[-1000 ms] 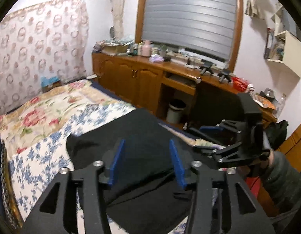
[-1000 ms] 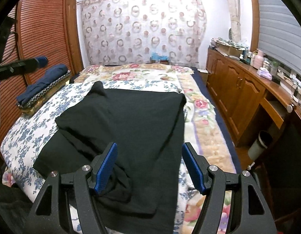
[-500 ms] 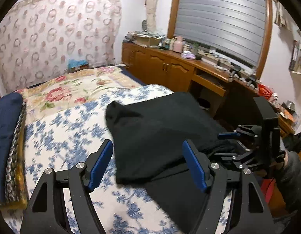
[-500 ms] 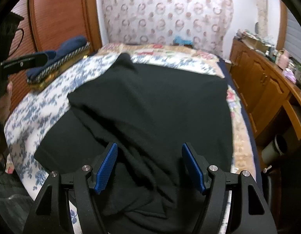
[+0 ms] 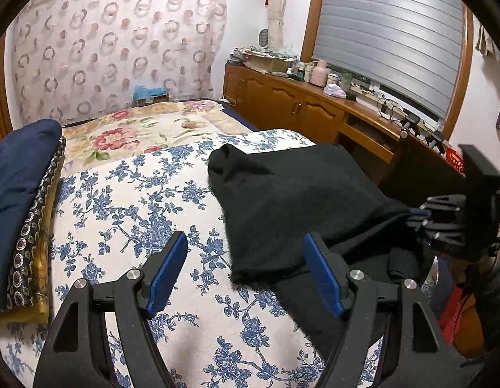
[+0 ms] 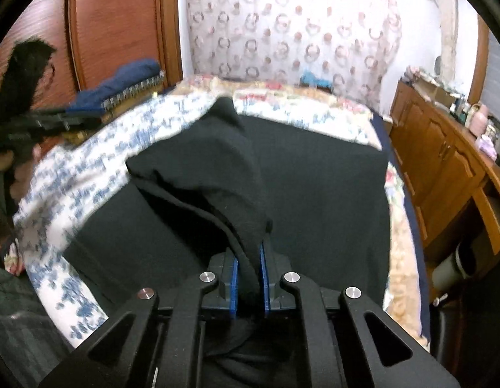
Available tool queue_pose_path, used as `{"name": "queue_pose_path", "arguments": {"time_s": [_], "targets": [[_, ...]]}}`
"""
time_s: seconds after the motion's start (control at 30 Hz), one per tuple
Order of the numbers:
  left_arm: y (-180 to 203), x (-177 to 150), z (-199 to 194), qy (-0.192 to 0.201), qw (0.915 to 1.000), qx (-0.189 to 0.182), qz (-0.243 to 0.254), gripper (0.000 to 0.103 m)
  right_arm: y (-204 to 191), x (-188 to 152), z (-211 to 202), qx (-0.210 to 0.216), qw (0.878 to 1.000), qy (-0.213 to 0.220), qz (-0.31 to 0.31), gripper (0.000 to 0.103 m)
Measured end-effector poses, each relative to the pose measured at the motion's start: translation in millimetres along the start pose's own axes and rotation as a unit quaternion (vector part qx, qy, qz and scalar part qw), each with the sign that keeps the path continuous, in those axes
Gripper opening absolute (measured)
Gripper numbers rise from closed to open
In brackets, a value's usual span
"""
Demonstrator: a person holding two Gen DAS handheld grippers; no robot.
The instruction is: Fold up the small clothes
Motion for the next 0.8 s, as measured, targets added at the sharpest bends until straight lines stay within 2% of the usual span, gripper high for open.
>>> {"name": "queue_pose_path", "arguments": {"time_s": [0.17, 0.27, 0.5, 0.63, 0.8], "targets": [[0, 1, -2, 0.003, 1.0000, 0.003, 0.003, 0.075, 4, 0, -31, -0.010, 0.999, 0.034, 0.008, 0.010], [2, 2, -4, 0.008, 0.9999, 0.005, 0.006, 0.075, 9, -4, -40, -0.029, 0.999, 0.032, 0.003, 0.010], [7, 2, -5, 0.013, 0.9998, 0.006, 0.012, 0.075, 19, -20, -6, -0.039, 0.998, -0.035, 0.023, 0.010], [7, 1, -6, 0.015, 0.9998, 0.009, 0.012, 0.075, 22, -22, 3, -0.031, 0.998, -0.044, 0.035, 0.011], [8, 1, -7, 0.015, 0.9998, 0.010, 0.012, 0.075, 21, -18, -4, -0.048, 0.997, -0.045, 0.035, 0.025]]}}
Point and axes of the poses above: each gripper's, at about its wrist camera, not at the fingertips, and z roughly the way its jaws point, y to its right, x to its top, the point moved 2 cm from there along z, roughly the way its jaws point, and after that the axes turned 15 degrees about -y, right-handed, at the moved point
